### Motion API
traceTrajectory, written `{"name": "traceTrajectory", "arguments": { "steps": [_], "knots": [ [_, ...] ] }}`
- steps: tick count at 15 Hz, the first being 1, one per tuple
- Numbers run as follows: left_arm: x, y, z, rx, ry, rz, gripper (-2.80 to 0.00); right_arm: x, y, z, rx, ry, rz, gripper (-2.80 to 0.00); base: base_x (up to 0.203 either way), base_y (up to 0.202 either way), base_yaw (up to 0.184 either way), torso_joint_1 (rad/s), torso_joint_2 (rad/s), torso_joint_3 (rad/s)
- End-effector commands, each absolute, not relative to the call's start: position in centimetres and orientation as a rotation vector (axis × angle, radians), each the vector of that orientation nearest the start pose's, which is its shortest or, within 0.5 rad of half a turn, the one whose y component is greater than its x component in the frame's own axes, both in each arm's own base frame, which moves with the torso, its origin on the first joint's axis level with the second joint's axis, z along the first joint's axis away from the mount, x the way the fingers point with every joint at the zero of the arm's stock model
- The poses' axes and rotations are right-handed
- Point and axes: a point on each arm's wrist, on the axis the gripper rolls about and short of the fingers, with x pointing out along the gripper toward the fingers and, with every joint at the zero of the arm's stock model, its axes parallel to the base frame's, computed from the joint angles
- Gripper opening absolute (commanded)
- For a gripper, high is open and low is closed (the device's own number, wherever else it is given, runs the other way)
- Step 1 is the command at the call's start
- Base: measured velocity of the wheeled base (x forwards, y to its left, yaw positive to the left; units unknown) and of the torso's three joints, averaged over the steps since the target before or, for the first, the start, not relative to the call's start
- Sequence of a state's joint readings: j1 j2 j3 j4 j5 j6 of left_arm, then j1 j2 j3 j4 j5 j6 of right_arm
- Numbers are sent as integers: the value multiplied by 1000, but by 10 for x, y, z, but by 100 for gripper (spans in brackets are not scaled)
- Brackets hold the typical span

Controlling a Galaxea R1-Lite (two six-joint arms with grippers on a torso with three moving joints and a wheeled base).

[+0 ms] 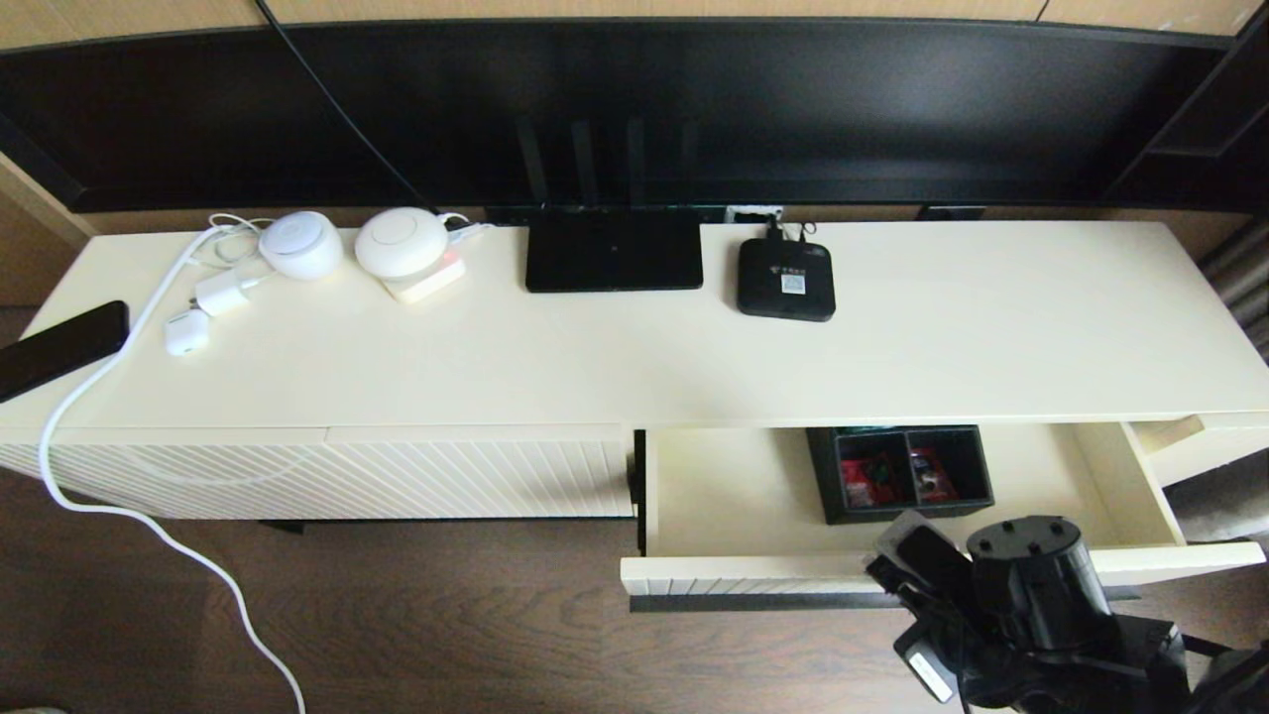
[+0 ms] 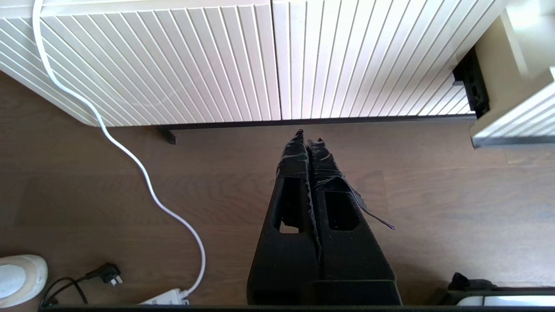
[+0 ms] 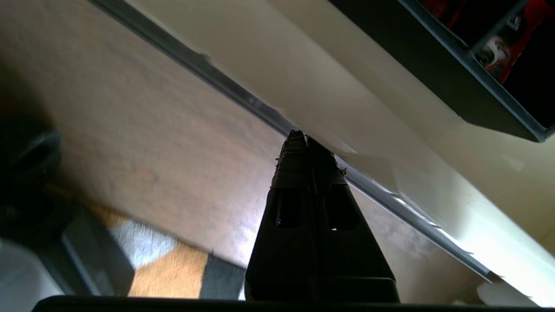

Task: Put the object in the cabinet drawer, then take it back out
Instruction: Close the drawer

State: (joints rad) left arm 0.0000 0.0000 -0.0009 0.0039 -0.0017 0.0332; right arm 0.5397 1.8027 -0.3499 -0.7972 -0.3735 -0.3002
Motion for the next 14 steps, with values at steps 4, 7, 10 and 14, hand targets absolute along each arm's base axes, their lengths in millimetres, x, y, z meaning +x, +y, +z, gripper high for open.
{"name": "traceTrajectory", "arguments": {
  "steps": [4,7,10,14],
  "knots": [
    [-23,0,75,34,5,-2,-280,236,122,63,-564,485,213,-280,0,0,0,0,0,0],
    [-23,0,76,34,3,-2,-280,247,122,64,-561,448,192,-280,0,0,0,0,0,0],
    [-23,0,75,34,5,-2,-280,259,123,64,-576,395,176,-280,0,0,0,0,0,0],
    [-23,0,75,34,6,-2,-280,278,127,69,-551,320,149,-280,0,0,0,0,0,0]
  ]
}}
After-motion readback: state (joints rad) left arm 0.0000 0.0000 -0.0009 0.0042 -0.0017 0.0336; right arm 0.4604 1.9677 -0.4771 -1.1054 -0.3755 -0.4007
